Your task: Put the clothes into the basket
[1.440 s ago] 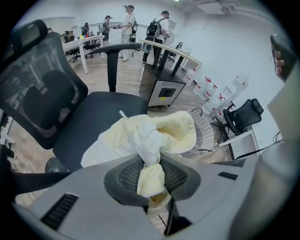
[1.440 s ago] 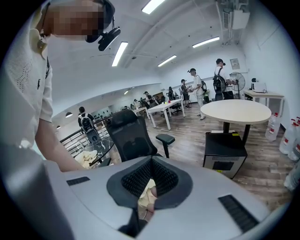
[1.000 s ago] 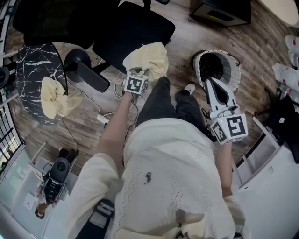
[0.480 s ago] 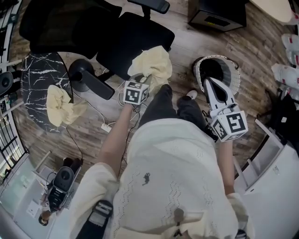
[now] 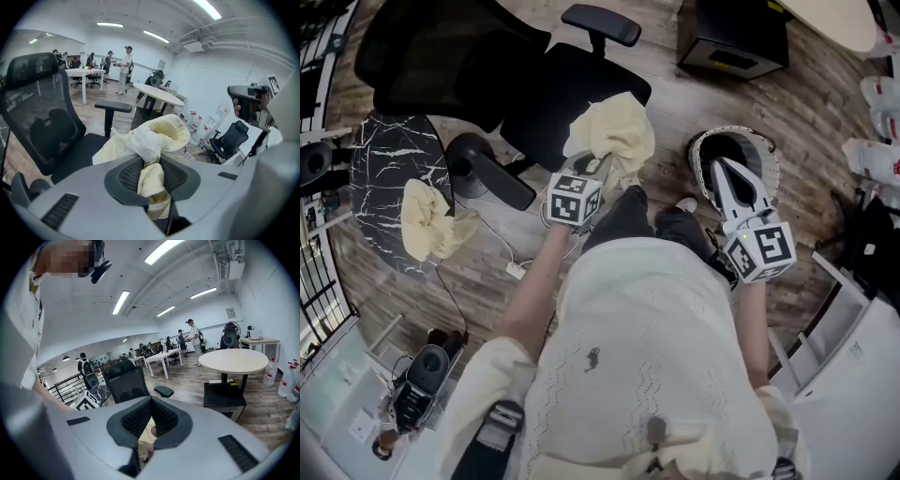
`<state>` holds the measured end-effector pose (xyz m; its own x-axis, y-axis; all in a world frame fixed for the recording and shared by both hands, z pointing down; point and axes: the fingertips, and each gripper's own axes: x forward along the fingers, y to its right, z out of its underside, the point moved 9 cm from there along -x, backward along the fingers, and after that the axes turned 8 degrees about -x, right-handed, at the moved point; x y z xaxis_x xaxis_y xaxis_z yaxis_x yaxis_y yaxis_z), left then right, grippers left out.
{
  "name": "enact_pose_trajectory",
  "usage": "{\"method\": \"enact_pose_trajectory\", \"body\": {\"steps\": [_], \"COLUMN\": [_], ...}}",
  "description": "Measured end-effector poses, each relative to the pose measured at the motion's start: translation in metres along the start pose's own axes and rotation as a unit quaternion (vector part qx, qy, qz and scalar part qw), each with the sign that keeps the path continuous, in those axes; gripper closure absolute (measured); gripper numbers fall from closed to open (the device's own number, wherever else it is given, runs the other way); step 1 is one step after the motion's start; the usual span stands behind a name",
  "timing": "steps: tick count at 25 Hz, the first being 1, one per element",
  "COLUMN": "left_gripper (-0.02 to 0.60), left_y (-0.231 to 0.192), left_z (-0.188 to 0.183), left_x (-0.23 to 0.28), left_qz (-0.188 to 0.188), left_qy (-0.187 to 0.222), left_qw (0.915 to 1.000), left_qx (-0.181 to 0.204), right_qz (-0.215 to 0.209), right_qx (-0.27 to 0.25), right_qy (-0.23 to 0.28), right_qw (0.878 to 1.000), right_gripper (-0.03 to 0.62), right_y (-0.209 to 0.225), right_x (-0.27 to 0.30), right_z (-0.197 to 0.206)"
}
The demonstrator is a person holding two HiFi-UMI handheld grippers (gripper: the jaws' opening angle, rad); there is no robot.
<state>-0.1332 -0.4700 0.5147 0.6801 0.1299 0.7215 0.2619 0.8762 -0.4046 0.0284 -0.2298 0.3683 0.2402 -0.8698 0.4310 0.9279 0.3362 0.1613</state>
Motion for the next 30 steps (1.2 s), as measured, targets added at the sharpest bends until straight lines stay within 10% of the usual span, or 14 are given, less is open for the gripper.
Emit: {"method": "enact_pose_trajectory", "body": {"steps": [30], "left_gripper": [0.489], "left_y": [0.113], "left_z": [-0.069], "left_x": [-0.078], "left_qz": [0.055], "left_qy": [0.149], "left_qw": [0.9843], "left_qx": [0.078], "right_qz": [0.079], "right_qx": [0.024], "right_qy": [0.1], "right_qw": [0.992], "right_gripper": [0.586], "right_y": [0.03], "right_x": [-0.106], "right_z": [-0.028]}}
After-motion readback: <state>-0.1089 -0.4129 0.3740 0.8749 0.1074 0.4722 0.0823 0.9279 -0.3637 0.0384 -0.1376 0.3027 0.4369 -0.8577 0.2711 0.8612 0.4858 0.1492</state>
